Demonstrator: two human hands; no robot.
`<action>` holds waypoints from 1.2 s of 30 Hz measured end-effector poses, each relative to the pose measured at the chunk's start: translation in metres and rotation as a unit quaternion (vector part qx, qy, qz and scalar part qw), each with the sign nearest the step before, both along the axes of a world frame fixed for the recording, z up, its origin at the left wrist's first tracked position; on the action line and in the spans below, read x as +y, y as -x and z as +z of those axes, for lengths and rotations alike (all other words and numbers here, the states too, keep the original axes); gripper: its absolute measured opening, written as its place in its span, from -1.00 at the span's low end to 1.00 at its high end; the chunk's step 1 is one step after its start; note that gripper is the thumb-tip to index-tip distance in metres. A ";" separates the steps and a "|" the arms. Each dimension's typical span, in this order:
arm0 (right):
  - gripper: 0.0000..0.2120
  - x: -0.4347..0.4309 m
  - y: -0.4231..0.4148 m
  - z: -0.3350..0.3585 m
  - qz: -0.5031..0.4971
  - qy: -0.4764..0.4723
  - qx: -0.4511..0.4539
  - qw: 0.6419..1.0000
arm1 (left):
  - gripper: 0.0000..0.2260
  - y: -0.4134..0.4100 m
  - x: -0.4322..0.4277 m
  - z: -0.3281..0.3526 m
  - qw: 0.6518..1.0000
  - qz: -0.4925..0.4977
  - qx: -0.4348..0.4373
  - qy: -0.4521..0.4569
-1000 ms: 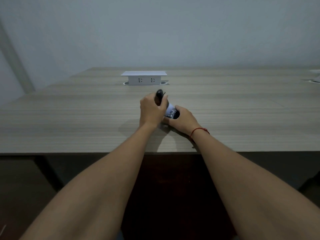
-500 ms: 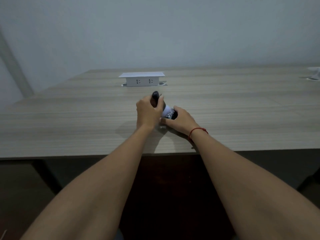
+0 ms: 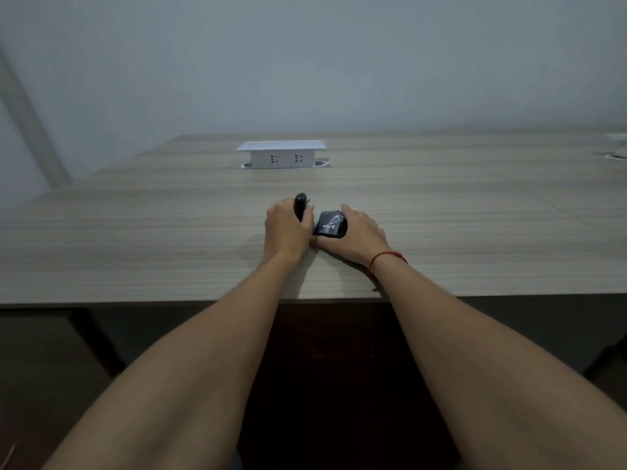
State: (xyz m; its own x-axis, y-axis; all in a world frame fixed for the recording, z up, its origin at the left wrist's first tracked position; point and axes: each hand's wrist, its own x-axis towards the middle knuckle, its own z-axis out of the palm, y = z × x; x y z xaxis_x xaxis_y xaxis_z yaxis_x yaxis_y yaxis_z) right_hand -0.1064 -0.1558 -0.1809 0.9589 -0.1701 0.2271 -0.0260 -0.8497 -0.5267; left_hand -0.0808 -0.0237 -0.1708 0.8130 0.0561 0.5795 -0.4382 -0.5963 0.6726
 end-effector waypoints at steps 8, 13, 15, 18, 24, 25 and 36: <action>-0.11 -0.009 -0.001 0.000 0.066 -0.058 0.004 0.996 | -0.72 -0.003 0.001 0.003 0.999 0.019 0.013 0.026; -0.09 -0.002 0.004 0.000 -0.026 0.040 -0.031 0.998 | -0.71 -0.002 0.007 0.003 0.998 0.006 0.011 0.054; -0.07 -0.002 0.002 -0.001 -0.010 0.030 -0.030 0.999 | -0.71 -0.003 0.010 0.003 0.998 0.006 0.009 0.063; -0.11 -0.003 0.000 0.000 0.038 0.020 -0.001 0.999 | -0.70 -0.003 0.011 0.003 0.997 0.004 0.008 0.074; -0.12 0.003 0.009 0.001 -0.053 0.081 -0.023 0.995 | -0.72 0.004 0.008 0.008 0.995 0.006 -0.018 0.099; -0.11 0.005 0.011 0.002 -0.069 0.090 -0.026 0.993 | -0.72 0.007 0.007 0.011 0.993 0.011 -0.032 0.113; -0.14 0.004 0.010 0.004 -0.033 0.070 -0.002 0.997 | -0.73 0.004 0.000 -0.003 0.999 0.034 -0.005 0.010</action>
State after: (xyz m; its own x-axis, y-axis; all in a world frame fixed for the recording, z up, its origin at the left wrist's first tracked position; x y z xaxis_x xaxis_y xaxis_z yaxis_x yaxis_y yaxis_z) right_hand -0.1160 -0.1520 -0.1772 0.9457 -0.1983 0.2575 -0.0814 -0.9116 -0.4030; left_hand -0.0844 -0.0233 -0.1737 0.8015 0.1231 0.5852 -0.4031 -0.6117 0.6807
